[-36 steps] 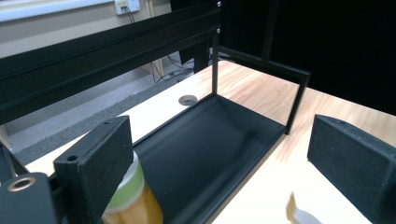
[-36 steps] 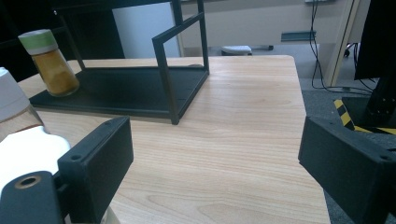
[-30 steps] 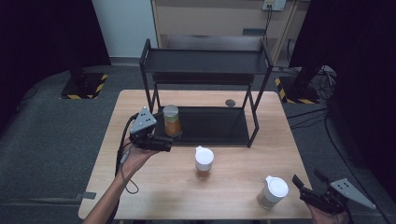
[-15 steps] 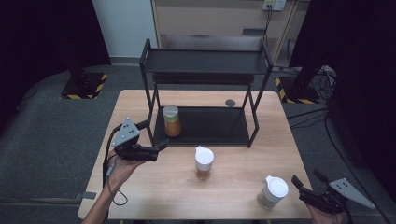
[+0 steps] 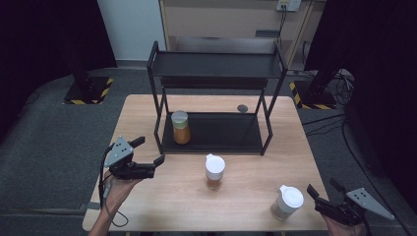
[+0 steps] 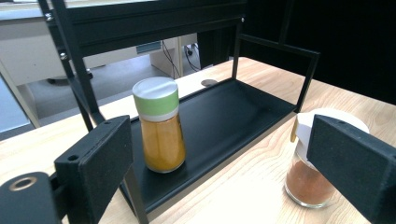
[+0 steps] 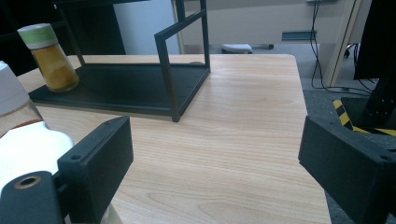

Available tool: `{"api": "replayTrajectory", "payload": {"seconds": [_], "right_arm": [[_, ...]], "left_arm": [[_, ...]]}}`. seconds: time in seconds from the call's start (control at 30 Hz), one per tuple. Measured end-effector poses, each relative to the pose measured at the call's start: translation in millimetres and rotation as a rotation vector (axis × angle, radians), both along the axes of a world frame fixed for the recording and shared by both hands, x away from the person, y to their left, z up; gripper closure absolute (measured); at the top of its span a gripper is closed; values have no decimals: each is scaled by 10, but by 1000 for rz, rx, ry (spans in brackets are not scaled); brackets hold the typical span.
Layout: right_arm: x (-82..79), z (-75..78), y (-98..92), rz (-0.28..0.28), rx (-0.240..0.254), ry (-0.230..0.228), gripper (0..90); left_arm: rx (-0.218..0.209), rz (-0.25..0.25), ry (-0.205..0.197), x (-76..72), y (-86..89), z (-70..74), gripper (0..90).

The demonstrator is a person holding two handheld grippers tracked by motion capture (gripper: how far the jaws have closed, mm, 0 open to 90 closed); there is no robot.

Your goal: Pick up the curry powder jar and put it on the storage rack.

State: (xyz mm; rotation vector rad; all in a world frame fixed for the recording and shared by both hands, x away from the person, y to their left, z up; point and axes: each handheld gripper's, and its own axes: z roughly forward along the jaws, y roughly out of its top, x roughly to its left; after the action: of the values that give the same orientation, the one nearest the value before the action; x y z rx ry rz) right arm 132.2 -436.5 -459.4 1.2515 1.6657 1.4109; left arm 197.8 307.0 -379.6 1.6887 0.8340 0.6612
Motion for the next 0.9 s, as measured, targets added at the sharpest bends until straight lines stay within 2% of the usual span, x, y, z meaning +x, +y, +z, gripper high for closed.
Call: {"api": "replayTrajectory", "payload": {"seconds": [0.07, 0.3, 0.37, 0.73, 0.9], "right_arm": [[0, -1, -1, 0, 0, 0, 106], [-2, 2, 4, 1, -2, -1, 106], [-3, 3, 4, 1, -2, -1, 106], [-2, 6, 10, 0, -5, 0, 106], [-2, 6, 10, 2, -6, 1, 106]], "left_arm": [[0, 6, -2, -22, 12, -20, 66], [-8, 71, -20, -219, 88, -227, 67], [1, 82, -24, -258, 101, -275, 67], [-6, 114, -40, -410, 147, -512, 66], [-12, 116, -35, -446, 171, -598, 66]]}}
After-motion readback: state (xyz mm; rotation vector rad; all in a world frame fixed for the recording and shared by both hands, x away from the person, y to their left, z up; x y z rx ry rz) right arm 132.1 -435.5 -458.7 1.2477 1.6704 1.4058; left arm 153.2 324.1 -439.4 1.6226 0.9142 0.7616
